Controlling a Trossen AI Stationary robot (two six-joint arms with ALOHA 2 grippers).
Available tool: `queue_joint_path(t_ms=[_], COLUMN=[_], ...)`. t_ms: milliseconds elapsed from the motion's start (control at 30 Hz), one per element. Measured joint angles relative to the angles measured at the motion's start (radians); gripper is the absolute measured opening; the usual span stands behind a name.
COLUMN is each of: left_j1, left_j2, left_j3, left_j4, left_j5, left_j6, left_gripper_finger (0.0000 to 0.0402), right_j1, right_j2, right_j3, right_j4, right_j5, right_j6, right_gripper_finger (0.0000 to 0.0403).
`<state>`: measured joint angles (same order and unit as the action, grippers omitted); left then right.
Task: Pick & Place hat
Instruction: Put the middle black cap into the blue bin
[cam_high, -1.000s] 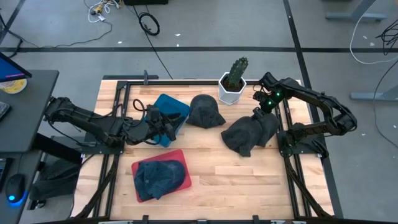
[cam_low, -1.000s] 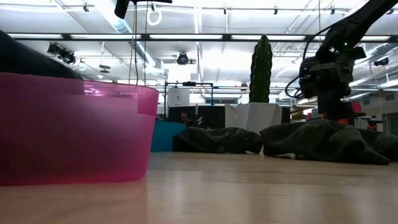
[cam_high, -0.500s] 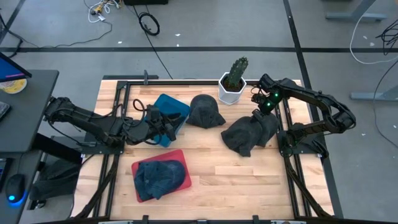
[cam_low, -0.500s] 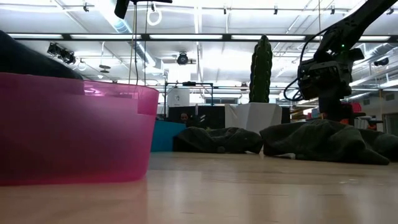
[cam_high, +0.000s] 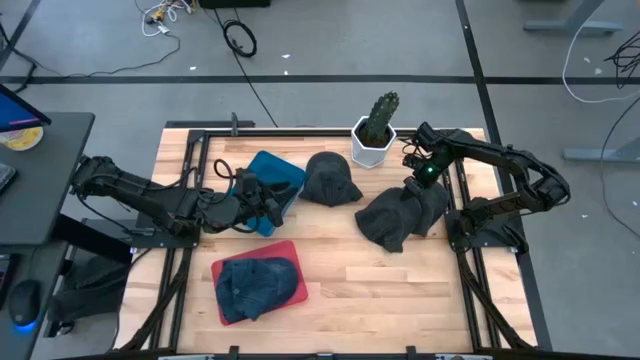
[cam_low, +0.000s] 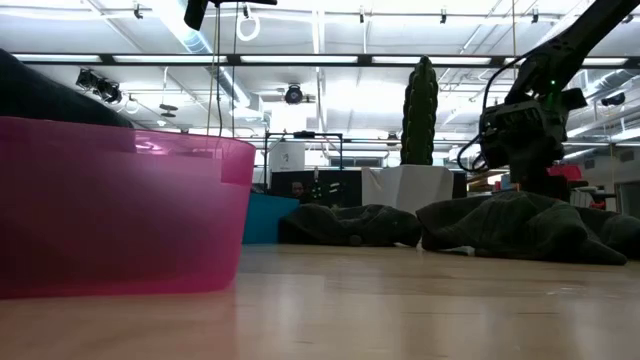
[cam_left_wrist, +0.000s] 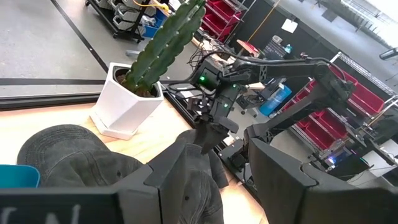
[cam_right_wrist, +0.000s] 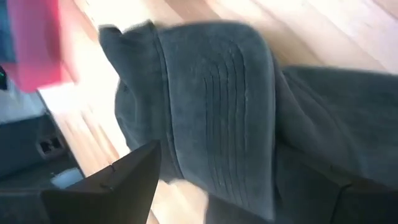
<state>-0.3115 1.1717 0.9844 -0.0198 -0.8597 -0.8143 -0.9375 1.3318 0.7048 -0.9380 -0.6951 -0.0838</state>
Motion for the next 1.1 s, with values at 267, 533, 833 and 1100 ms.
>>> queue_joint_path(t_ms=[267, 533, 833, 1100], left_j1=[0.0, 0.0, 0.0, 0.0], left_j2=[0.0, 0.0, 0.0, 0.0], left_j3=[0.0, 0.0, 0.0, 0.0], left_j4=[0.0, 0.0, 0.0, 0.0], left_j5=[0.0, 0.0, 0.0, 0.0], left_j6=[0.0, 0.0, -0.001, -0.001], left_gripper_finger=[0.0177, 0.0177, 0.0177, 0.0177], right_j1=[0.0, 0.0, 0.0, 0.008], right_j2=[0.005, 0.005, -0.062, -0.205], right_j3=[-0.028, -0.028, 0.001, 0.109], right_j4=[0.059, 0.065, -0.005, -0.162], right_j5=[0.026, 0.012, -0.022, -0.089], right_j6=[0.069, 0.078, 0.081, 0.077], right_gripper_finger=[0.025, 0.0049, 0.001, 0.0007])
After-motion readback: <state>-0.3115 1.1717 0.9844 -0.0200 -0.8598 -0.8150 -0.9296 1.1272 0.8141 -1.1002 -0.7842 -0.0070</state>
